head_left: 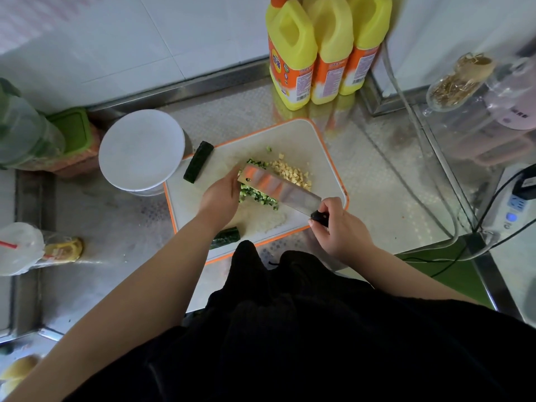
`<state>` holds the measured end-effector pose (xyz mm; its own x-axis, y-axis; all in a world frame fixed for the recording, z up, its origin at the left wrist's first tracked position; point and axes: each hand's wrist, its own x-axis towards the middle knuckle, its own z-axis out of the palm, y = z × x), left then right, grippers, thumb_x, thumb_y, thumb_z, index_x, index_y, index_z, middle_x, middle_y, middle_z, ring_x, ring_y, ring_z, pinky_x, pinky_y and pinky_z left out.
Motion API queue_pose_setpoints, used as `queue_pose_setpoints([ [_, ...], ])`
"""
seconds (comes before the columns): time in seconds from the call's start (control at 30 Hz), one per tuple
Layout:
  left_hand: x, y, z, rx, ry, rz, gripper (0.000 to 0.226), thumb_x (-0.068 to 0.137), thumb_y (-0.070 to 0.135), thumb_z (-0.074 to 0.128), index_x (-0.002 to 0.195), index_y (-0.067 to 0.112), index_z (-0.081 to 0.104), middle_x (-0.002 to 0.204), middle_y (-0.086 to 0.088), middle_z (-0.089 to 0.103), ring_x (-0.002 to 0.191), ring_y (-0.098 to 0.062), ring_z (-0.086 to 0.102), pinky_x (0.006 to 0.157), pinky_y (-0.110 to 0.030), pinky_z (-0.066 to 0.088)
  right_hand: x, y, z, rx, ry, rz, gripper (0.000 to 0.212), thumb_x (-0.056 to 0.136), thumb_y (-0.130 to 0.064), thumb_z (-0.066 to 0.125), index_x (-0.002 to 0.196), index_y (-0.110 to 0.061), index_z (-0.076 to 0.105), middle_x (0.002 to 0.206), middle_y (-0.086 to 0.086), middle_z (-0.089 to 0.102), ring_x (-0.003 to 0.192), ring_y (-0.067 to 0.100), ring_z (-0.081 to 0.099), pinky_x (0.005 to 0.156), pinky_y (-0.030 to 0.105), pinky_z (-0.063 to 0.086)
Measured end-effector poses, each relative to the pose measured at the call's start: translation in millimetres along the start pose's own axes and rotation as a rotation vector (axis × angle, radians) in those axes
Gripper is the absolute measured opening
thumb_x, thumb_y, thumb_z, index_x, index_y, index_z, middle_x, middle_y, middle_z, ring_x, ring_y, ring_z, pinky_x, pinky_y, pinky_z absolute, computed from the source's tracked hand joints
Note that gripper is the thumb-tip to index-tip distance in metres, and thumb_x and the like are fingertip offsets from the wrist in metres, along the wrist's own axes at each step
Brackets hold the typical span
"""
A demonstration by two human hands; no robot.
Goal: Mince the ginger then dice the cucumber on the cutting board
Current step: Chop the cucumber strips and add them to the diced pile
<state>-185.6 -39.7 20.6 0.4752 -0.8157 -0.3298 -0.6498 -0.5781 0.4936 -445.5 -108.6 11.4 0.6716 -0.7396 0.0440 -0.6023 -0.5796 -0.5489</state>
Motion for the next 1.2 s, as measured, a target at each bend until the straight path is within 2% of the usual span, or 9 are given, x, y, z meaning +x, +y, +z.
queue_pose_setpoints([
  [0.07,-0.5,1.4,1.5,0.030,-0.003,0.013,0.052,0.104,0.016,0.031,0.154,0.024,0.023,0.106,-0.015,0.062,0.089,-0.032,0.057,0.074,-0.038,0.043,1.6,-0.4,0.0,-0.004,0.006,-0.013,0.033,0.084,-0.021,0.069,0.100,-0.003,0.047,0.064,-0.001,0.055,0.051,0.029,0.061,0.040,0.025,0.036],
  [0.17,-1.5,-1.8,1.0,0.058,-0.022,0.057,0.059,0.094,0.001,0.038,0.150,0.017,0.033,0.151,-0.009,0.039,0.134,-0.029,0.039,0.107,-0.041,0.036,5.5,-3.1,1.4,-0.003,0.000,0.004,0.039,0.086,-0.028,0.067,0.108,-0.003,0.048,0.075,0.007,0.067,0.056,0.030,0.064,0.044,0.031,0.045],
  [0.23,-7.8,-8.5,0.9,0.048,0.056,0.113,0.056,0.089,-0.001,0.045,0.143,0.014,0.043,0.158,-0.001,0.028,0.145,-0.023,0.022,0.117,-0.042,0.023,10.1,-9.5,1.6,0.030,-0.022,0.041,0.042,0.088,-0.033,0.065,0.113,-0.005,0.047,0.084,0.005,0.069,0.062,0.029,0.065,0.048,0.031,0.046],
  [0.33,-29.3,-30.8,1.4,-0.080,0.243,0.107,0.035,0.095,0.019,0.056,0.130,0.016,0.056,0.135,-0.002,0.052,0.127,-0.024,0.045,0.107,-0.041,0.036,19.8,-22.1,1.5,0.116,-0.102,0.096,0.041,0.089,-0.039,0.062,0.113,-0.011,0.044,0.083,-0.004,0.063,0.068,0.024,0.062,0.055,0.029,0.041],
  [0.5,-77.2,-76.4,15.7,0.220,0.019,0.031,0.056,0.084,0.049,0.067,0.132,0.024,0.053,0.131,0.003,0.049,0.124,-0.021,0.041,0.101,-0.040,0.038,38.5,-36.4,7.9,0.162,-0.319,0.168,0.026,0.092,-0.042,0.056,0.109,-0.022,0.049,0.072,-0.010,0.056,0.070,0.019,0.058,0.060,0.029,0.039],
  [0.73,-91.4,-85.4,34.0,0.158,0.050,-0.139,0.039,0.090,0.030,0.065,0.128,0.020,0.059,0.127,-0.004,0.051,0.123,-0.027,0.039,0.093,-0.043,0.044,64.6,-55.4,33.0,-0.041,-0.550,-0.017,0.031,0.096,-0.044,0.048,0.081,-0.016,0.049,0.067,-0.002,0.050,0.064,0.020,0.053,0.056,0.031,0.037],
  [1.0,-67.9,-78.8,37.9,0.184,0.091,0.049,0.037,0.088,0.023,0.067,0.123,0.013,0.061,0.121,-0.006,0.058,0.120,-0.028,0.045,0.088,-0.047,0.050,77.8,-58.2,37.4,-0.096,-0.662,0.004,0.027,0.097,-0.038,0.048,0.077,-0.020,0.053,0.062,-0.005,0.048,0.053,0.008,0.046,0.047,0.027,0.029],
  [1.1,-59.9,-81.3,39.0,0.219,0.141,0.128,0.033,0.087,0.022,0.068,0.119,0.015,0.063,0.116,-0.005,0.059,0.115,-0.026,0.044,0.076,-0.048,0.055,75.3,-53.9,36.7,-0.088,-0.677,0.034,0.035,0.096,-0.037,0.048,0.065,-0.024,0.040,0.061,-0.003,0.047,0.054,0.014,0.048,0.049,0.029,0.030],
  [1.2,-57.8,-84.9,43.1,0.211,0.200,0.147,0.032,0.084,0.019,0.071,0.114,0.011,0.064,0.113,-0.010,0.058,0.111,-0.028,0.044,0.066,-0.050,0.057,68.6,-53.9,37.8,-0.067,-0.687,0.064,0.032,0.097,-0.037,0.047,0.074,-0.016,0.048,0.067,0.002,0.052,0.062,0.021,0.054,0.051,0.031,0.034],
])
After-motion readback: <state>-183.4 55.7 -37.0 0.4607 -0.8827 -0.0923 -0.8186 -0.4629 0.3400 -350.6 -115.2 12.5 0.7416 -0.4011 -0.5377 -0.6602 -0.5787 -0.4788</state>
